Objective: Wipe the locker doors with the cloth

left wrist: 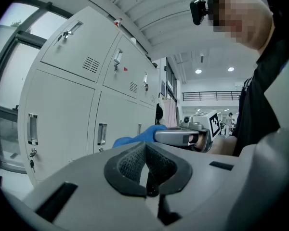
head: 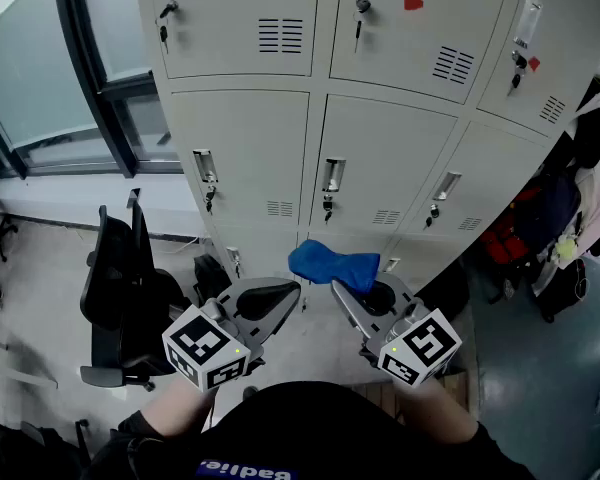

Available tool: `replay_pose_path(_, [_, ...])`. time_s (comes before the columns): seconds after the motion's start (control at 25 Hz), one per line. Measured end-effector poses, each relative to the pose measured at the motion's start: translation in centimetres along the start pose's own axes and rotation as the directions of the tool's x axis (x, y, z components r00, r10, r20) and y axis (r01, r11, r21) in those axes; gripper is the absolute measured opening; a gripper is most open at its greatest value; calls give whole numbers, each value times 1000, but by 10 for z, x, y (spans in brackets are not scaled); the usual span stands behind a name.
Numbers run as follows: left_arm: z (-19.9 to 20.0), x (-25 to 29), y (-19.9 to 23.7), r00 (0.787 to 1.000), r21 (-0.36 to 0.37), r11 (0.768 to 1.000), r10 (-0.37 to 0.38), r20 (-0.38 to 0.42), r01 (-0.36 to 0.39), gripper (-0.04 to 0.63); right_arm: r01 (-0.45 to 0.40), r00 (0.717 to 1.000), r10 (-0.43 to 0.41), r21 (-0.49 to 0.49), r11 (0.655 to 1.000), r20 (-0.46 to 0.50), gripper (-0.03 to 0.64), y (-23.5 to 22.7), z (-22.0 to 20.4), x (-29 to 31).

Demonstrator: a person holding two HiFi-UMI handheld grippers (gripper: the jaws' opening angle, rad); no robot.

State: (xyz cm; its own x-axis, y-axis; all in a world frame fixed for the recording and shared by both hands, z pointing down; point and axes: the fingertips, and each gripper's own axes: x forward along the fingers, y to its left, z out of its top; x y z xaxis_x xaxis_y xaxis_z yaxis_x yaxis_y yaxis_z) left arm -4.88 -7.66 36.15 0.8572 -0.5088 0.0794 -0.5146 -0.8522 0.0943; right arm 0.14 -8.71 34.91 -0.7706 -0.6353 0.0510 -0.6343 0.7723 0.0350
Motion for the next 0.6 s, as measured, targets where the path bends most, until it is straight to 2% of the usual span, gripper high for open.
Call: replay_pose_path(0.6, [0, -7, -7, 1000, 16, 1000, -8, -13, 9, 8, -24, 1000, 24, 1, 1000, 1, 64, 15, 2, 0])
